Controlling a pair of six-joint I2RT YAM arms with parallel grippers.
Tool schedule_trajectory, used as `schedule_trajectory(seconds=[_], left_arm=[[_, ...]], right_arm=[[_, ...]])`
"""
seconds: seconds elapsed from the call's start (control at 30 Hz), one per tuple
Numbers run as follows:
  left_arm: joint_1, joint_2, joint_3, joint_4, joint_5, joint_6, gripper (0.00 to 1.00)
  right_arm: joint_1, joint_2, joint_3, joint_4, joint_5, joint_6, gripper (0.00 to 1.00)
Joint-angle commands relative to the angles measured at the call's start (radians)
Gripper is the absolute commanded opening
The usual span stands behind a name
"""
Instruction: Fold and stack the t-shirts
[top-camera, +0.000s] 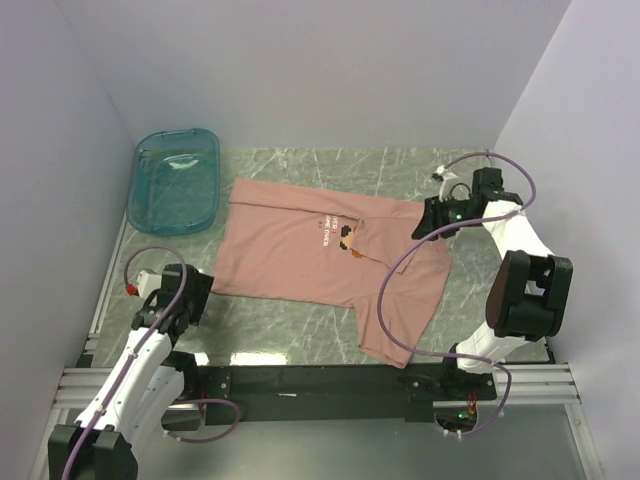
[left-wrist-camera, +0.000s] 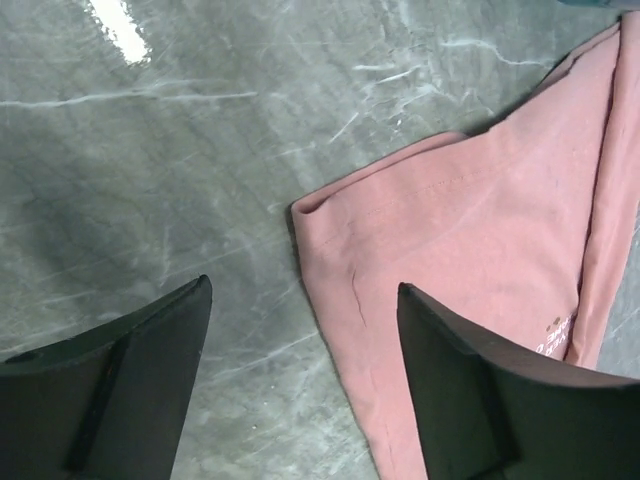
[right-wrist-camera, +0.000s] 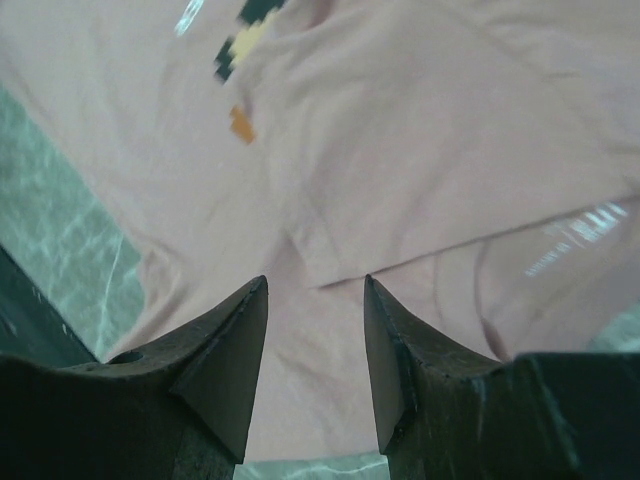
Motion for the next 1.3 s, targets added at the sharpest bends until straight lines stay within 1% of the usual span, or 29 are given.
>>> schedule_trajectory(seconds=[0.0, 0.03, 0.1, 0.13, 0.2, 0.23, 0.3, 0.33, 0.37, 0.43, 0.5, 0.57, 0.63, 0.67, 0.7, 0.8, 0.83, 0.87, 0.93, 0.97, 1.0, 1.1, 1.23, 1.27], left_arm=[[0.003, 0.005, 0.028, 0.029, -0.021, 0.032, 0.79], [0.003, 0.045, 0.027, 0.043, -0.005, 0.043, 0.78], [0.005, 0.101, 0.037, 0.075, 0.009, 0.072, 0.77], [0.005, 0.153, 0.045, 0.079, 0.018, 0.088, 0.77], [0.005, 0.194, 0.059, 0.102, 0.019, 0.1, 0.77], [0.005, 0.217, 0.06, 0.113, 0.016, 0.108, 0.77], [0.006, 0.226, 0.06, 0.141, 0.009, 0.112, 0.75], [0.008, 0.234, 0.059, 0.147, 0.007, 0.112, 0.75], [0.012, 0.238, 0.057, 0.155, 0.007, 0.114, 0.73], [0.014, 0.256, 0.053, 0.184, 0.012, 0.12, 0.7], [0.021, 0.275, 0.046, 0.204, 0.032, 0.126, 0.63], [0.026, 0.3, 0.042, 0.224, 0.045, 0.135, 0.59], [0.028, 0.309, 0.037, 0.236, 0.061, 0.146, 0.55], [0.029, 0.309, 0.034, 0.244, 0.062, 0.151, 0.51], [0.031, 0.306, 0.033, 0.248, 0.07, 0.154, 0.49], [0.034, 0.297, 0.031, 0.248, 0.075, 0.166, 0.42], [0.035, 0.29, 0.031, 0.248, 0.079, 0.172, 0.4], [0.035, 0.287, 0.03, 0.25, 0.082, 0.174, 0.35], [0.037, 0.283, 0.027, 0.253, 0.091, 0.183, 0.28], [0.037, 0.283, 0.025, 0.254, 0.093, 0.184, 0.22], [0.037, 0.286, 0.025, 0.254, 0.096, 0.186, 0.19], [0.038, 0.292, 0.027, 0.253, 0.104, 0.187, 0.13], [0.038, 0.29, 0.039, 0.239, 0.099, 0.197, 0.07], [0.038, 0.289, 0.042, 0.236, 0.096, 0.197, 0.05]], right_arm=[[0.059, -0.045, 0.036, -0.149, -0.051, -0.199, 0.5], [0.091, -0.059, 0.03, -0.21, -0.055, -0.299, 0.5], [0.126, -0.082, -0.002, -0.281, -0.069, -0.432, 0.5], [0.157, -0.118, -0.022, -0.348, -0.071, -0.588, 0.5], [0.181, -0.166, -0.099, -0.415, -0.048, -0.773, 0.5], [0.213, -0.222, -0.131, -0.454, -0.034, -0.924, 0.5], [0.23, -0.284, -0.215, -0.459, 0.03, -1.06, 0.53], [0.241, -0.336, -0.24, -0.467, 0.052, -1.092, 0.54], [0.262, -0.359, -0.265, -0.467, 0.098, -1.12, 0.55], [0.292, -0.416, -0.328, -0.459, 0.141, -1.165, 0.55], [0.332, -0.451, -0.39, -0.449, 0.185, -1.186, 0.56], [0.361, -0.494, -0.429, -0.453, 0.202, -1.212, 0.55], [0.416, -0.534, -0.487, -0.458, 0.213, -1.232, 0.54], [0.433, -0.548, -0.507, -0.461, 0.216, -1.246, 0.53], [0.478, -0.58, -0.542, -0.461, 0.225, -1.251, 0.52], [0.529, -0.634, -0.608, -0.429, 0.28, -1.272, 0.5], [0.551, -0.663, -0.619, -0.423, 0.311, -1.28, 0.5], [0.56, -0.674, -0.63, -0.424, 0.32, -1.29, 0.49], [0.574, -0.695, -0.641, -0.447, 0.331, -1.329, 0.49], [0.577, -0.704, -0.642, -0.453, 0.334, -1.341, 0.48], [0.58, -0.718, -0.647, -0.452, 0.334, -1.353, 0.48], [0.606, -0.729, -0.649, -0.461, 0.334, -1.384, 0.47], [0.664, -0.715, -0.63, -0.495, 0.296, -1.396, 0.46], [0.698, -0.715, -0.626, -0.498, 0.291, -1.393, 0.46]])
